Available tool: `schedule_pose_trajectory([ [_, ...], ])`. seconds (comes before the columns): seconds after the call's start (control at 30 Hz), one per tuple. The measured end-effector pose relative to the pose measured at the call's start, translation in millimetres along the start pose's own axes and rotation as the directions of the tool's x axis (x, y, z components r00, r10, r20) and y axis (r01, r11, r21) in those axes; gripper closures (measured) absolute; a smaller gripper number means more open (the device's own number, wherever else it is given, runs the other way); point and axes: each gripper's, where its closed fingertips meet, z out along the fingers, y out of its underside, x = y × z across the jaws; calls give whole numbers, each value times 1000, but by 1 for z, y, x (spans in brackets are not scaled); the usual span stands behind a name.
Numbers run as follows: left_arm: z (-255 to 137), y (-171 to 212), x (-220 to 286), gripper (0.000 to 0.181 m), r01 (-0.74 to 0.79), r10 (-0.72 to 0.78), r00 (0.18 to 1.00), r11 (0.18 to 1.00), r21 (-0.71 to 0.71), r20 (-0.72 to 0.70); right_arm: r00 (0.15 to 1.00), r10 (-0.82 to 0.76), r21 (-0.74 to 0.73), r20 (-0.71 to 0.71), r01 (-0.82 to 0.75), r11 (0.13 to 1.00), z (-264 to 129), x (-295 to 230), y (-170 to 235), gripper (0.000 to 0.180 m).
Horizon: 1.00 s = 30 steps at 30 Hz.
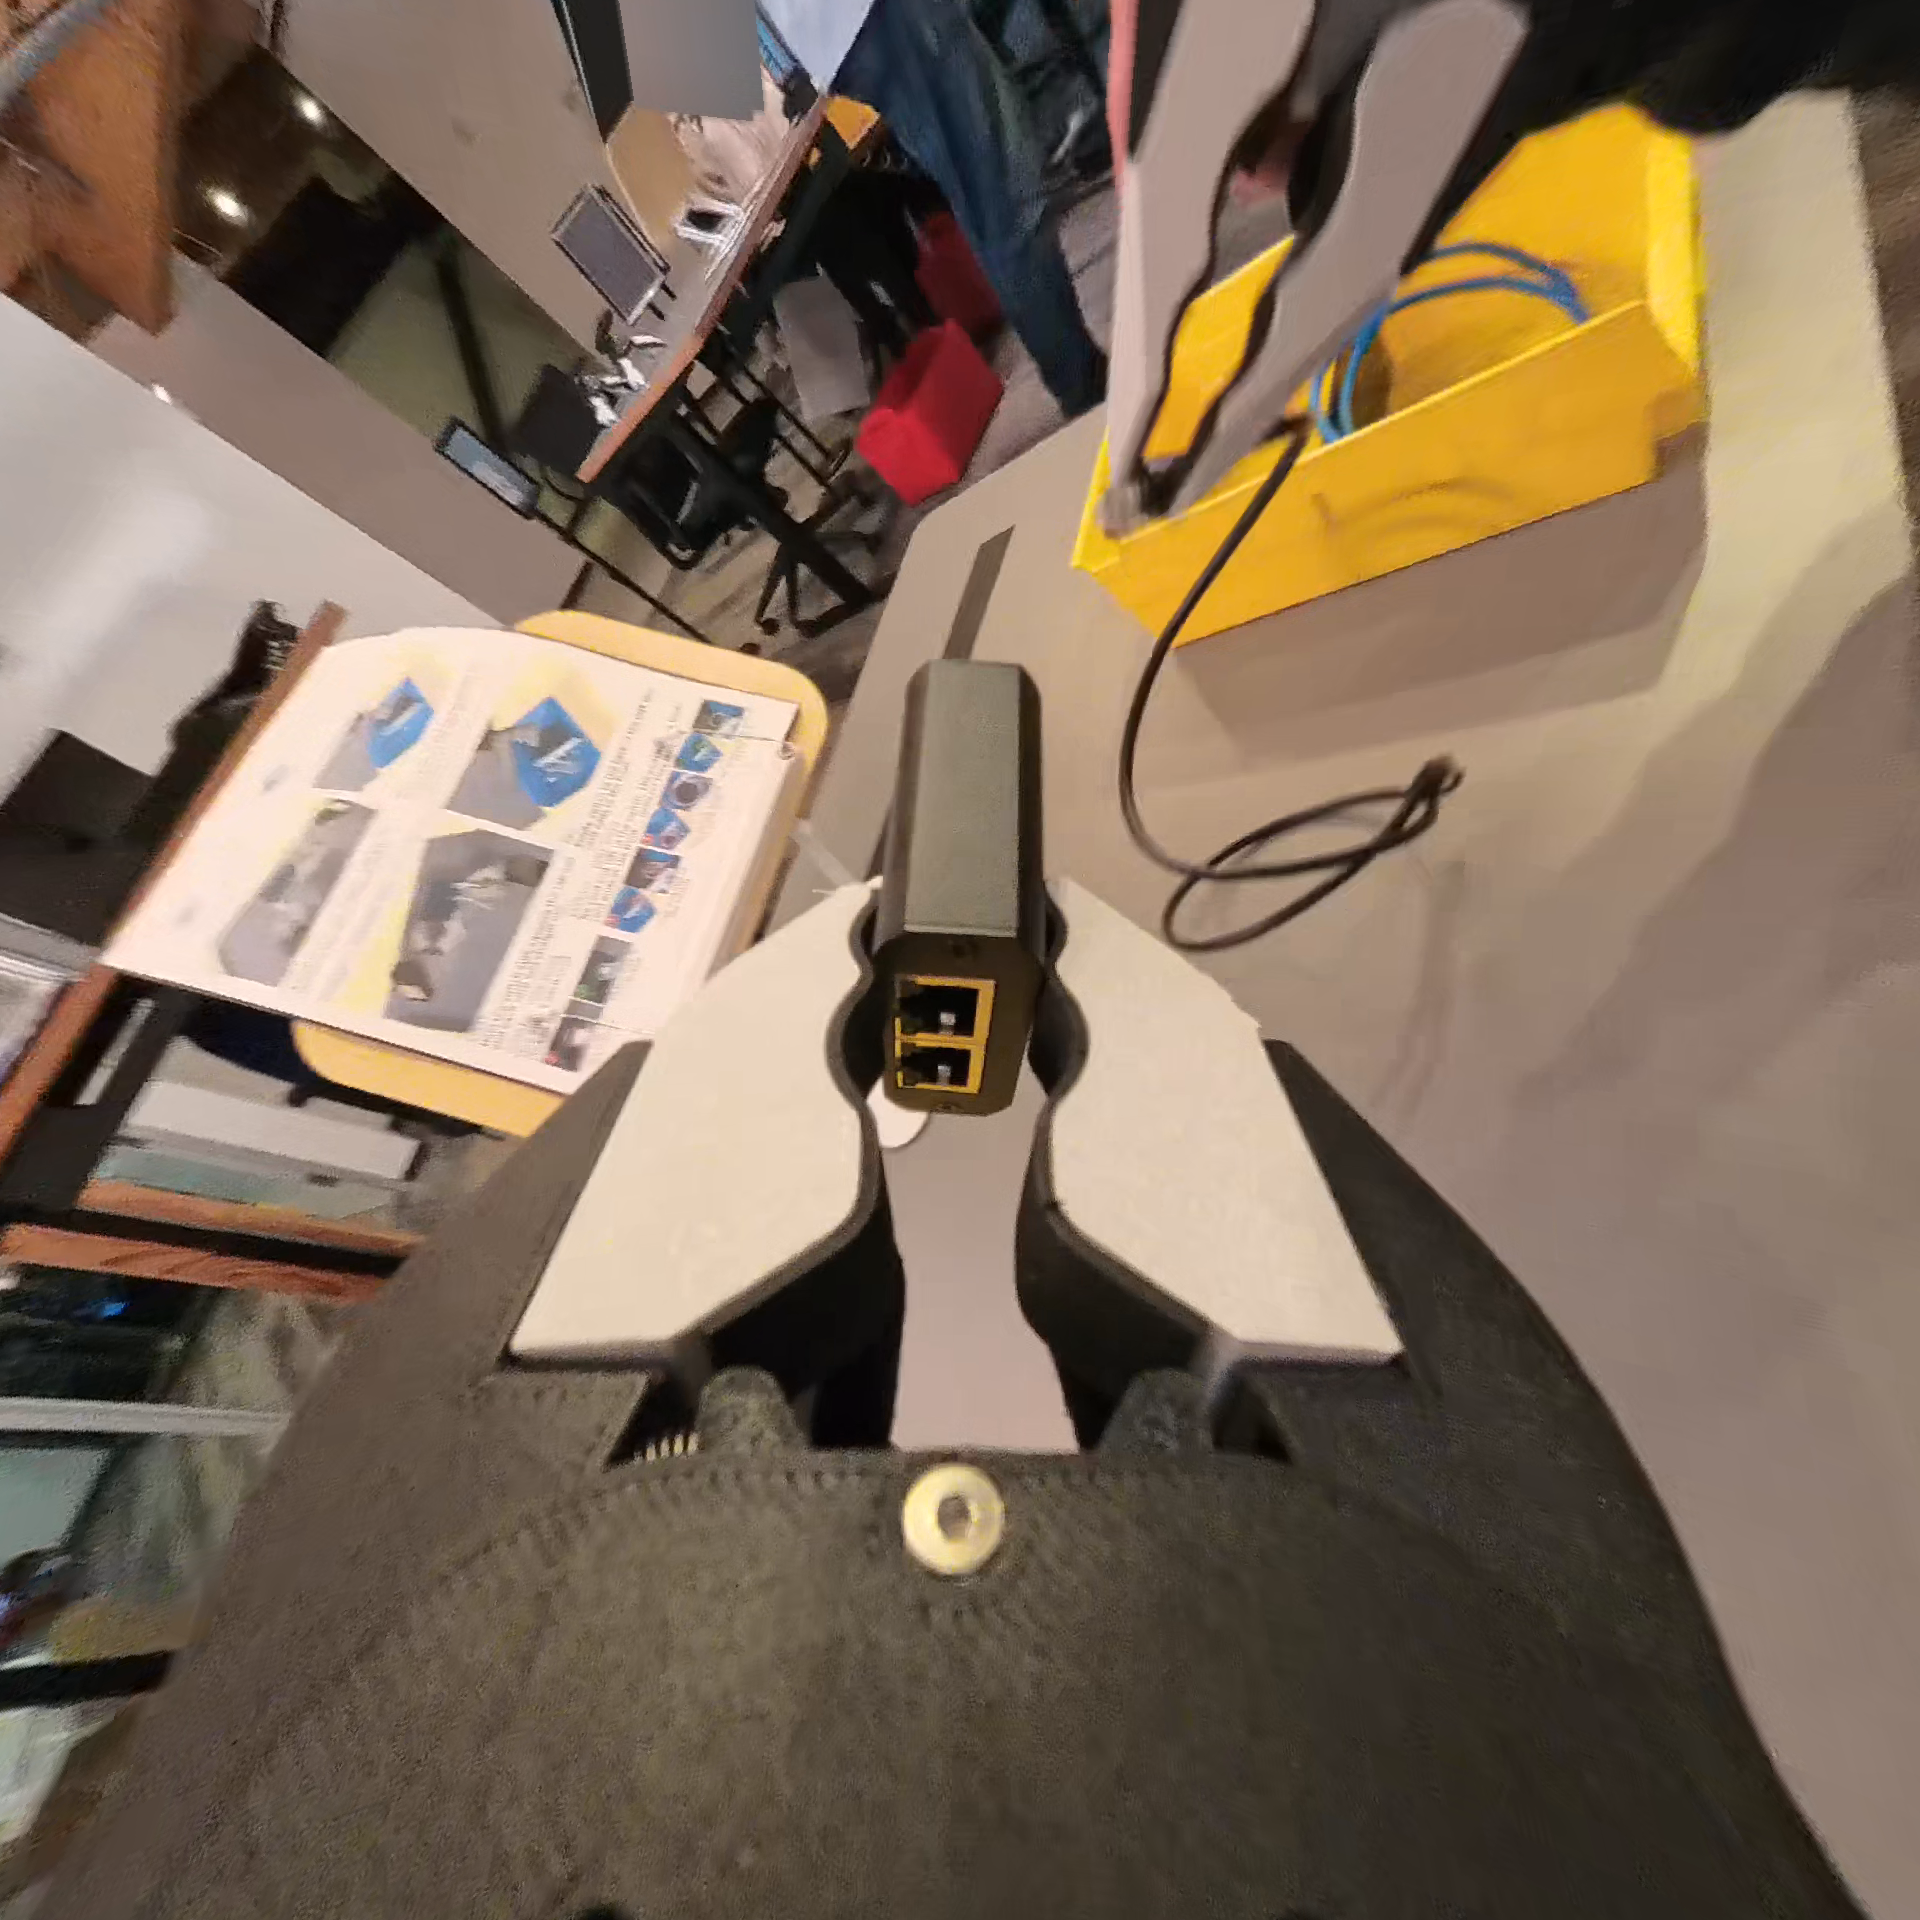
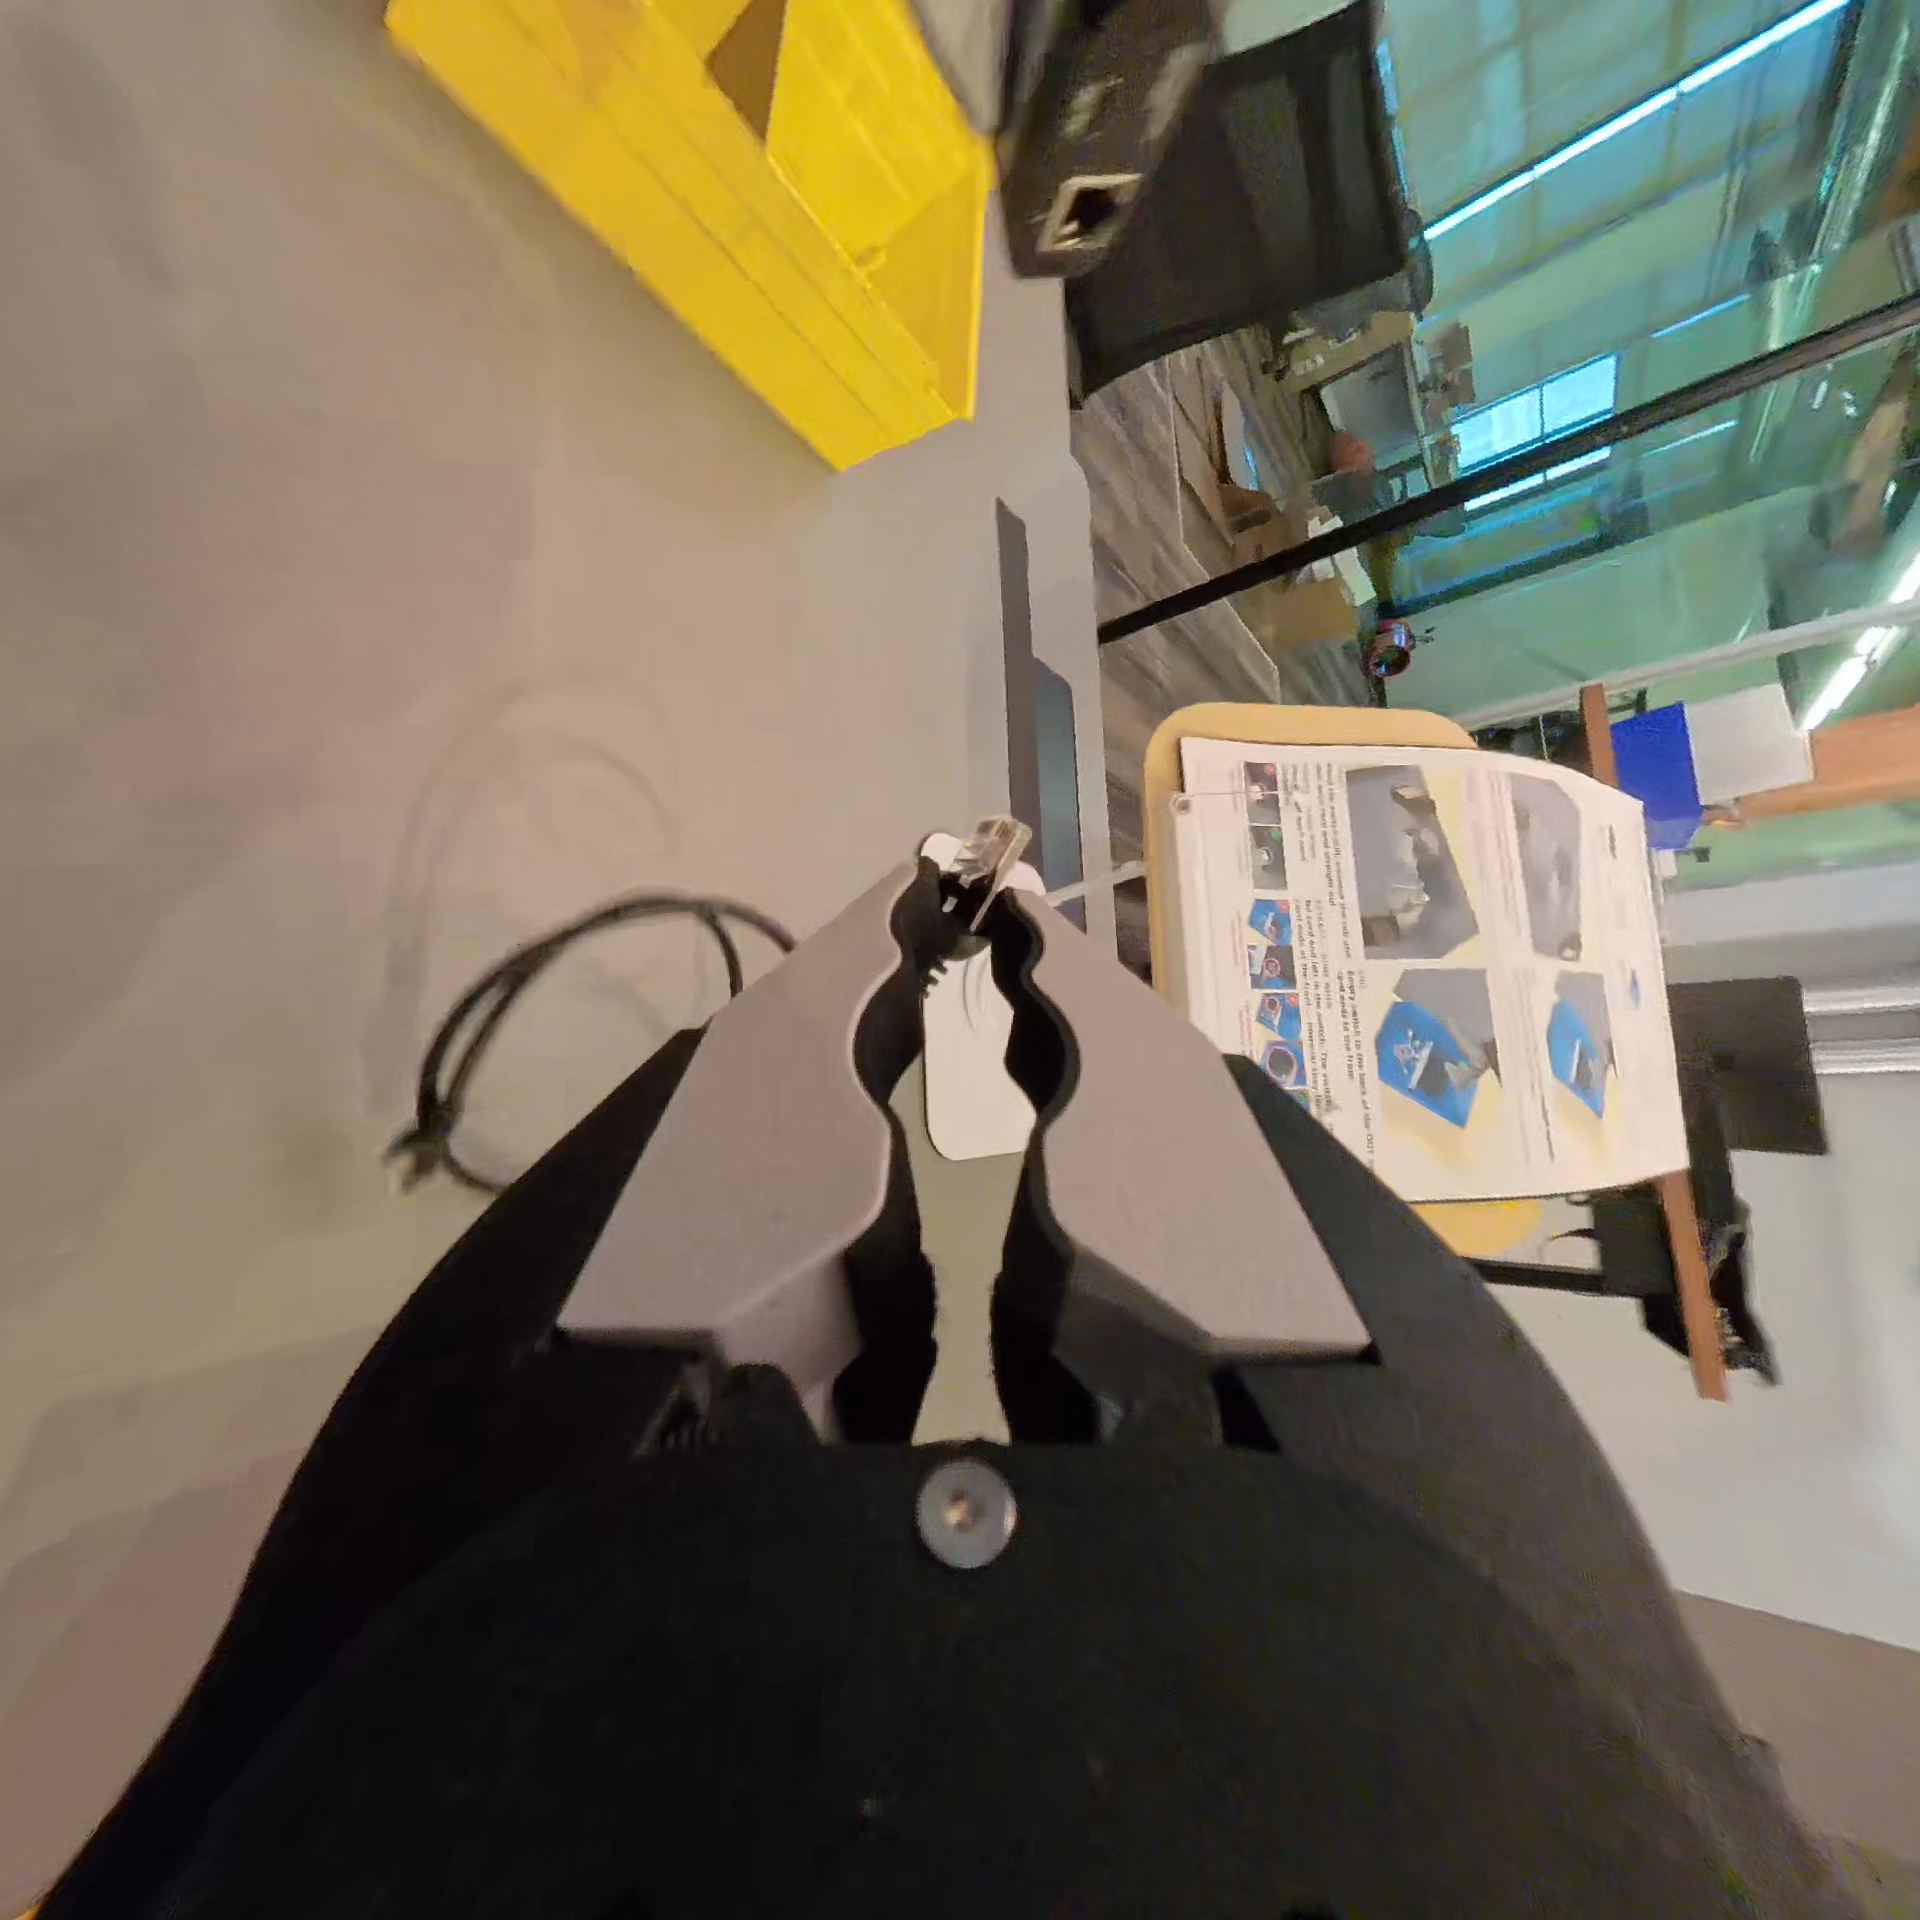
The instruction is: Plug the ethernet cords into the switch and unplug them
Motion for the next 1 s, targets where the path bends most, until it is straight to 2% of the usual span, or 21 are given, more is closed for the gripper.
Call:
schedule_pose_trajectory([
  [0.17, 13, 12, 3, 156, -16, 17, 1000, 997, -70, 14, 986, 47, -57, -159, -57, 997, -36, 55, 13, 171],
  [0.37, 18, 21, 7, 156, -13, 13, 1000, 995, -94, -2, 916, 152, -99, -370, -202, 974, -122, 118, 45, 171],
  [0.5, 21, 26, 9, 156, -16, 15, 1000, 994, -109, -7, 858, 182, -149, -481, -284, 947, -176, 129, 75, 171],
  [0.6, 23, 28, 11, 156, -21, 20, 1000, 993, -119, -11, 829, 183, -262, -528, -364, 894, -195, 116, 119, 170],
  [0.67, 25, 28, 13, 156, -22, 20, 1000, 992, -123, -14, 817, 236, -285, -526, -431, 856, -196, 97, 144, 170],
  [0.83, 33, 33, 20, 156, -34, 31, 999, 989, -141, -23, 776, 391, -349, -494, -589, 729, -178, 32, 206, 169],
  [1.0, 42, 43, 29, 156, -54, 47, 998, 983, -174, -44, 685, 591, -357, -426, -727, 586, -156, -33, 241, 170],
])
